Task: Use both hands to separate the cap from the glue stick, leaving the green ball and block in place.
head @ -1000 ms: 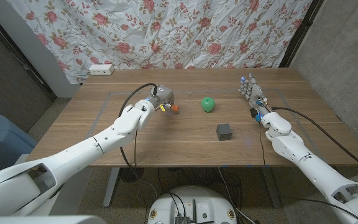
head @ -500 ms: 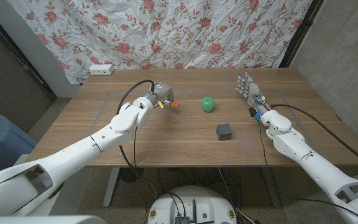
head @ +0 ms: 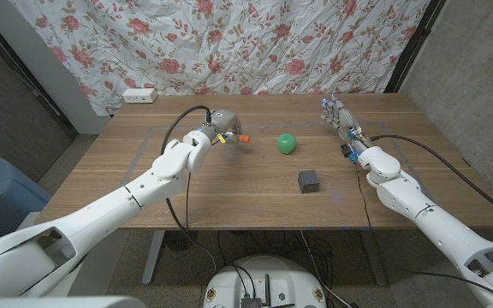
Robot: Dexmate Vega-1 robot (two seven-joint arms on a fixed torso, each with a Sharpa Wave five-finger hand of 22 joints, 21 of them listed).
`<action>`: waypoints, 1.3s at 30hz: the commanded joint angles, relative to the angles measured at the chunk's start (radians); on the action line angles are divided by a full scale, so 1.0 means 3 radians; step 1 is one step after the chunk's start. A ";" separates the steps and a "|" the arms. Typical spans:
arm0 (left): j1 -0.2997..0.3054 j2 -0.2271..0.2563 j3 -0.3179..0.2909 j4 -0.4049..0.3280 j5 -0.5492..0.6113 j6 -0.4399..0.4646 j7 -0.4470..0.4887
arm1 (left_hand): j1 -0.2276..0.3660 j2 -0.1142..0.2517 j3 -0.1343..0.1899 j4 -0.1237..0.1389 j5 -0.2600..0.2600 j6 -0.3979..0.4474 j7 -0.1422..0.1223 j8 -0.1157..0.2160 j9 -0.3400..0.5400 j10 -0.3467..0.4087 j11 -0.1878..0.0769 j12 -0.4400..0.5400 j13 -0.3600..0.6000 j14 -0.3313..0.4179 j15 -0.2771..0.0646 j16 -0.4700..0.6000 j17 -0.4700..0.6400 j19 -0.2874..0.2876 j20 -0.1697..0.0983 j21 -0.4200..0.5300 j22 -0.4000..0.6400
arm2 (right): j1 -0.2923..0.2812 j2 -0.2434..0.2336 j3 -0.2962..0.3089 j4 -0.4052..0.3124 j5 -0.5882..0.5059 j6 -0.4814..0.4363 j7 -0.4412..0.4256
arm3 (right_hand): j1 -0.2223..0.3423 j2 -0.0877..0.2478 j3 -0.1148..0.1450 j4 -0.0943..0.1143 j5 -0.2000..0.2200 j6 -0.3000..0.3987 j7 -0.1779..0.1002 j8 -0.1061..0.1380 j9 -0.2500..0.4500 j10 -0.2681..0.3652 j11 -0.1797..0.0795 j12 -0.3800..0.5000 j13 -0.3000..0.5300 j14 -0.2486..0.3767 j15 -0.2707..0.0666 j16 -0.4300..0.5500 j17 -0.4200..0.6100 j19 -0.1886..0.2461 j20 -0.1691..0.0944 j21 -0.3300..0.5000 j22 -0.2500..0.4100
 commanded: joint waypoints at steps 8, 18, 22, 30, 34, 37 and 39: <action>0.0042 -0.0126 -0.0075 -0.0039 -0.0333 0.0032 0.0370 | 0.0022 0.0034 -0.0026 -0.0011 0.0023 0.0210 -0.0067 -0.0010 0.0015 0.0108 -0.0064 -0.0016 0.0008 -0.0006 -0.0511 -0.0017 0.0000 -0.0026 -0.0086 0.0006 0.0008 | -0.0034 -0.0275 -0.0062 -0.0370 -0.0564 -0.0051 -0.0203 | 0.0056 -0.0064 0.0045 -0.0070 0.0004 0.0001 -0.0016 -0.0008 0.0007 0.0096 -0.0083 0.0028 0.0001 -0.0025 0.0002 -0.0005 -0.0030 -0.0196 -0.0001 -0.0031 0.0009; 0.0092 -0.0293 -0.0141 0.0029 -0.0611 0.0059 0.0717 | 0.0014 0.0043 -0.0039 -0.0008 0.0024 0.0216 -0.0068 -0.0029 0.0014 0.0117 -0.0063 -0.0020 0.0008 -0.0021 -0.0505 -0.0023 -0.0002 -0.0040 -0.0079 0.0005 0.0008 | -0.0036 -0.0462 -0.0096 -0.0601 -0.0807 -0.0212 -0.0186 | 0.0139 -0.0120 0.0066 -0.0172 -0.0015 -0.0044 -0.0063 -0.0018 0.0007 0.0114 -0.0067 0.0022 0.0003 -0.0057 0.0021 -0.0013 -0.0057 -0.0191 0.0078 0.0000 0.0008; 0.0068 -0.0318 -0.0116 0.0049 -0.0671 0.0054 0.0775 | 0.0015 0.0046 -0.0040 -0.0008 0.0025 0.0222 -0.0068 -0.0032 0.0014 0.0119 -0.0063 -0.0021 0.0008 -0.0022 -0.0506 -0.0023 -0.0002 -0.0042 -0.0082 0.0005 0.0008 | -0.0034 -0.0532 -0.0115 -0.0689 -0.0902 -0.0277 -0.0166 | 0.0192 -0.0146 0.0080 -0.0227 -0.0025 -0.0057 -0.0082 -0.0015 0.0007 0.0110 -0.0080 0.0017 0.0004 -0.0061 0.0019 -0.0013 -0.0066 -0.0191 0.0084 0.0004 0.0008; 0.0070 -0.0382 -0.0123 0.0073 -0.0868 0.0092 0.0881 | 0.0011 0.0051 -0.0049 -0.0008 0.0025 0.0234 -0.0066 -0.0041 0.0013 0.0126 -0.0063 -0.0023 0.0009 -0.0023 -0.0506 -0.0022 -0.0001 -0.0050 -0.0081 0.0004 0.0008 | -0.0039 -0.0610 -0.0127 -0.0802 -0.1095 -0.0289 -0.0201 | 0.0456 -0.0210 0.0167 -0.0483 -0.0085 -0.0108 -0.0127 0.0008 0.0018 0.0148 -0.0098 0.0025 0.0015 -0.0055 0.0032 0.0002 -0.0100 -0.0180 0.0110 0.0015 0.0008; 0.0072 -0.0406 -0.0128 0.0093 -0.0991 0.0053 0.0941 | 0.0009 0.0053 -0.0053 -0.0008 0.0025 0.0237 -0.0066 -0.0047 0.0013 0.0128 -0.0063 -0.0024 0.0009 -0.0024 -0.0507 -0.0022 -0.0001 -0.0058 -0.0076 0.0003 0.0008 | -0.0006 -0.0655 -0.0148 -0.0865 -0.1161 -0.0330 -0.0136 | 0.0489 -0.0218 0.0178 -0.0518 -0.0097 -0.0106 -0.0120 0.0012 0.0020 0.0154 -0.0100 0.0026 0.0017 -0.0057 0.0031 0.0003 -0.0103 -0.0176 0.0111 0.0017 0.0009; 0.0068 -0.0418 -0.0111 0.0092 -0.1038 0.0062 0.0961 | 0.0007 0.0054 -0.0056 -0.0007 0.0025 0.0238 -0.0066 -0.0052 0.0013 0.0130 -0.0063 -0.0025 0.0009 -0.0025 -0.0506 -0.0022 -0.0001 -0.0059 -0.0075 0.0003 0.0008 | 0.0033 -0.0696 -0.0171 -0.0910 -0.1232 -0.0357 -0.0079 | 0.0532 -0.0227 0.0193 -0.0560 -0.0111 -0.0120 -0.0124 0.0011 0.0021 0.0156 -0.0101 0.0026 0.0020 -0.0067 0.0036 0.0001 -0.0107 -0.0179 0.0119 0.0016 0.0009; 0.0083 -0.0441 -0.0120 0.0092 -0.1102 0.0061 0.0993 | 0.0004 0.0054 -0.0059 -0.0006 0.0025 0.0238 -0.0065 -0.0054 0.0013 0.0131 -0.0063 -0.0025 0.0009 -0.0025 -0.0505 -0.0021 -0.0001 -0.0059 -0.0074 0.0004 0.0008 | 0.0070 -0.0718 -0.0191 -0.0930 -0.1273 -0.0364 -0.0025 | 0.0559 -0.0236 0.0201 -0.0587 -0.0119 -0.0131 -0.0127 0.0009 0.0022 0.0153 -0.0101 0.0024 0.0021 -0.0067 0.0046 0.0002 -0.0110 -0.0181 0.0137 0.0016 0.0009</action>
